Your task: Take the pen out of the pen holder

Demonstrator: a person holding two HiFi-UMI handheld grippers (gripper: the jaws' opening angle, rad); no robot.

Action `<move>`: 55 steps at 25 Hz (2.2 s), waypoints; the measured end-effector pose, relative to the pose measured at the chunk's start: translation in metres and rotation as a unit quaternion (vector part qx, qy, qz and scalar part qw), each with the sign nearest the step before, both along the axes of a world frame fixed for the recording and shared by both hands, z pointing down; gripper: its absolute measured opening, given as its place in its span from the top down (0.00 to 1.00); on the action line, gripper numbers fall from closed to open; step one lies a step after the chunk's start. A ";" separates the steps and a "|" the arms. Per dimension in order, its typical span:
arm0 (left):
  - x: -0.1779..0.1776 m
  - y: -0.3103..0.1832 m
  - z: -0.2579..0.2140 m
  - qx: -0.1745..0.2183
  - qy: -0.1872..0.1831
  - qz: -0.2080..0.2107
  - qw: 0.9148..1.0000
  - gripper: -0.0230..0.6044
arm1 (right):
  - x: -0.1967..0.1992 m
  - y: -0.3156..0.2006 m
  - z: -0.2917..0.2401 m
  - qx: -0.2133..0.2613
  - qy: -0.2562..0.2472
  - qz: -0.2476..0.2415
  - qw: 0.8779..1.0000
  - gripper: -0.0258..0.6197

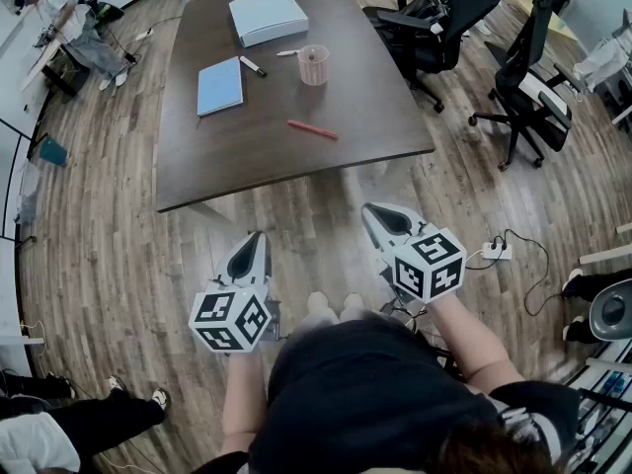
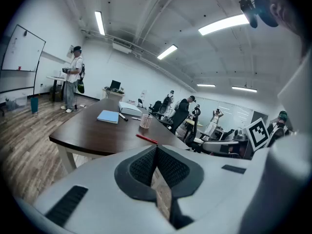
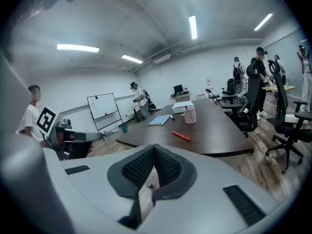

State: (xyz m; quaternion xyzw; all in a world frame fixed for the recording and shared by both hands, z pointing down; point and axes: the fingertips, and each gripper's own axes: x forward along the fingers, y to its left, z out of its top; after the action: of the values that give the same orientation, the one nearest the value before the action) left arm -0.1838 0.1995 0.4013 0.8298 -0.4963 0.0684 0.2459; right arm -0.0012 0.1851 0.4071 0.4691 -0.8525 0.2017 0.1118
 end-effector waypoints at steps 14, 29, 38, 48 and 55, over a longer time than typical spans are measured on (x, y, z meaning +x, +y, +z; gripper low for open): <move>0.005 -0.005 0.001 0.000 -0.003 -0.005 1.000 0.94 | 0.004 -0.005 0.007 -0.013 -0.019 -0.002 1.000 0.93; 0.039 -0.012 0.004 -0.007 -0.016 -0.001 1.000 0.93 | 0.031 -0.011 0.014 -0.025 -0.025 -0.012 0.999 0.93; 0.072 -0.018 0.004 -0.004 -0.027 -0.004 1.000 0.93 | 0.057 -0.016 0.019 -0.023 -0.027 -0.027 0.999 0.93; 0.085 -0.030 0.010 -0.012 -0.036 -0.008 0.999 0.94 | 0.071 -0.026 0.025 -0.025 -0.036 -0.024 0.999 0.93; 0.097 -0.064 0.014 -0.003 -0.034 0.019 0.999 0.94 | 0.072 -0.046 0.025 -0.025 -0.031 -0.015 0.999 0.93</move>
State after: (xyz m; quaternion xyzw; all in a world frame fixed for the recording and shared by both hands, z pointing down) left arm -0.0865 0.1353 0.4150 0.8356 -0.4881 0.1023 0.2301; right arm 0.0705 0.1389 0.4317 0.4469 -0.8571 0.2361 0.0999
